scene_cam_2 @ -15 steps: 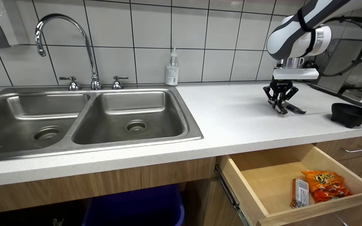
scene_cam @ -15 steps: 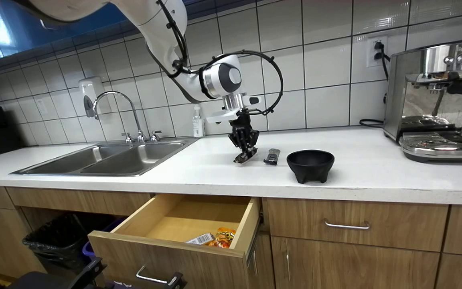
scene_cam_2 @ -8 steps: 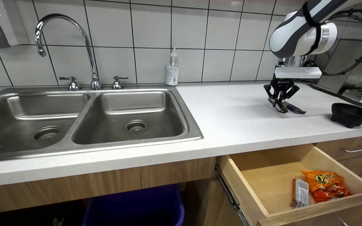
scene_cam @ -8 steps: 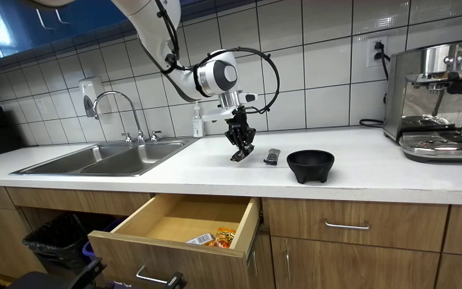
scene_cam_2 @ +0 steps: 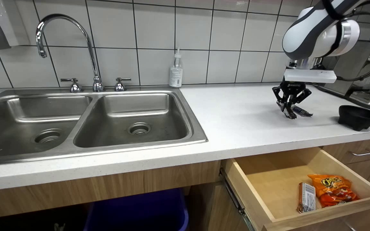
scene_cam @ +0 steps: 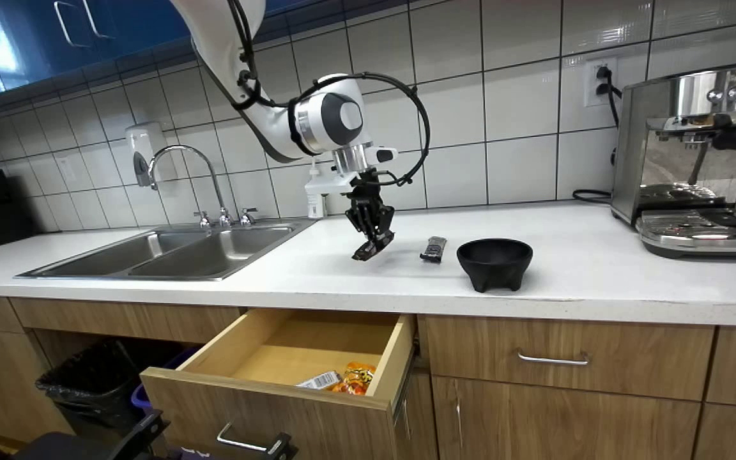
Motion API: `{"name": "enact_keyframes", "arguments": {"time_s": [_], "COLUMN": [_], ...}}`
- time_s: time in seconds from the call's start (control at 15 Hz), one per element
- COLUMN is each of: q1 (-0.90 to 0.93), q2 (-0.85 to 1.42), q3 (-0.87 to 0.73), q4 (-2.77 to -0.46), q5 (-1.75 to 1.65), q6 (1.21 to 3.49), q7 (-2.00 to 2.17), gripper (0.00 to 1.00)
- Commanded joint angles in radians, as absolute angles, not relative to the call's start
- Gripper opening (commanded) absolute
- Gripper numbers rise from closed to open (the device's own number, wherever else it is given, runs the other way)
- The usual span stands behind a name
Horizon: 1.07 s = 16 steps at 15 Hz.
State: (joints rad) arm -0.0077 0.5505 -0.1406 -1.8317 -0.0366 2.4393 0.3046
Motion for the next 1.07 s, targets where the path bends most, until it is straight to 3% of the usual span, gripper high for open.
{"name": "enact_keyframes", "arguments": {"time_s": [0.0,1.0], "q1": [0.017,0.095], "q2": [0.442,0.189], "q3": [-0.153,-0.214], "q4": [-1.980,-2.403], "q5": [-0.028,-0.062], "q6": [2.502,2.743], "q7": [0.379,0.792], "gripper": [0.05,0.05]}}
